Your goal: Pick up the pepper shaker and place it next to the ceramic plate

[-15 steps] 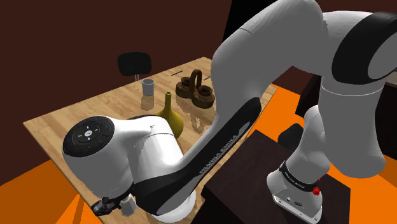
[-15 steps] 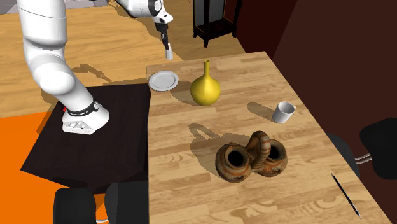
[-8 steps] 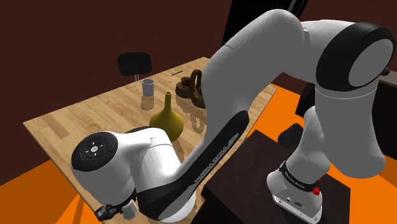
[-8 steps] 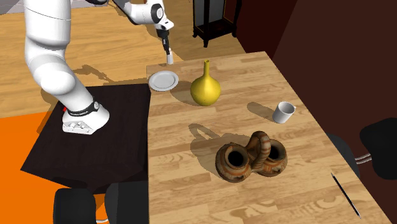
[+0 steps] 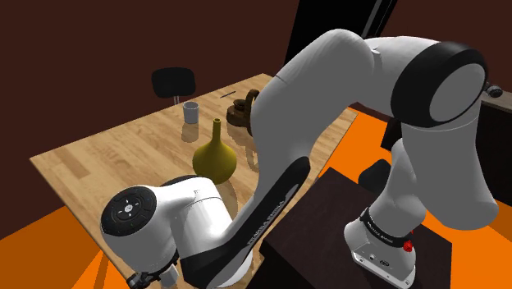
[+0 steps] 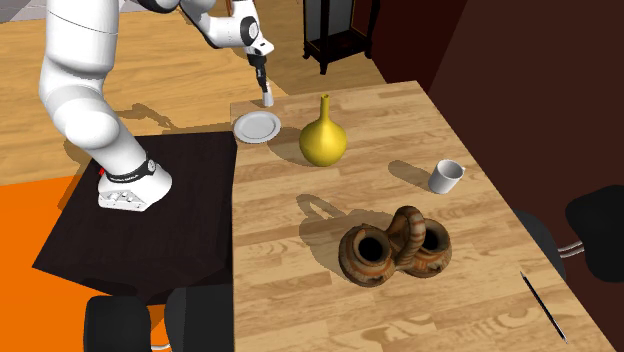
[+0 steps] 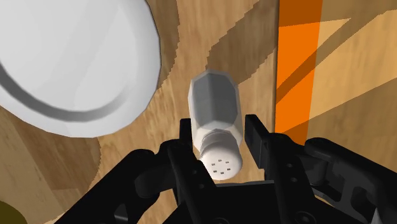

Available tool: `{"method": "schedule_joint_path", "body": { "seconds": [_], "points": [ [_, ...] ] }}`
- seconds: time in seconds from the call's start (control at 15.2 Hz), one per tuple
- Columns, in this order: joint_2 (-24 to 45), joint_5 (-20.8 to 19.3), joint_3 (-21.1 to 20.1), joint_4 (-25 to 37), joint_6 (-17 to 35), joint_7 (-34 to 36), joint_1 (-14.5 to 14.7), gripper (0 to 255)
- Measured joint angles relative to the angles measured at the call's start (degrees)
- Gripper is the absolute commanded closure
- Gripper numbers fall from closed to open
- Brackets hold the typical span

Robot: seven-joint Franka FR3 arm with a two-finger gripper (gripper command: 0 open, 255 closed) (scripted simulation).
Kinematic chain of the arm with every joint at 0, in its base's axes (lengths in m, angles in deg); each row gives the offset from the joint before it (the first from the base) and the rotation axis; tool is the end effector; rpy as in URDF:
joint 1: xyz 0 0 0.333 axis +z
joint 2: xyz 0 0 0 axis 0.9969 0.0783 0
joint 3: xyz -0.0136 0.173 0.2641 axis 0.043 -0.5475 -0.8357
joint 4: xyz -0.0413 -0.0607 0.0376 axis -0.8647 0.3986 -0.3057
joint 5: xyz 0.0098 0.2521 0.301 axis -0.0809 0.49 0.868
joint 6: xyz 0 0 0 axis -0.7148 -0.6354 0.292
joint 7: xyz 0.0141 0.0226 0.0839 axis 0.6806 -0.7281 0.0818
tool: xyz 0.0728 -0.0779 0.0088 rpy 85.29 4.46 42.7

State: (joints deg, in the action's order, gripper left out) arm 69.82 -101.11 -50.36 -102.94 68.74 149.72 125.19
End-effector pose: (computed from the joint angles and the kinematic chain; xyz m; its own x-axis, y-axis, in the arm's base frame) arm 0.3582 0.5184 0.1773 0.9944 0.0397 0.0983 0.0307 -0.9953 0.0917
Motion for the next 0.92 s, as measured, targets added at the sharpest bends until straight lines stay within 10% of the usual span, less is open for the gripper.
{"method": "schedule_joint_path", "body": {
  "seconds": [0.26,0.33,0.92],
  "points": [
    [0.08,-0.04,0.04,0.03,0.07,0.01,0.00,255],
    [0.08,-0.04,0.04,0.03,0.07,0.01,0.00,0],
    [-2.52,1.38,-1.13,0.11,-2.53,-0.80,-0.34,0]
  ]
}}
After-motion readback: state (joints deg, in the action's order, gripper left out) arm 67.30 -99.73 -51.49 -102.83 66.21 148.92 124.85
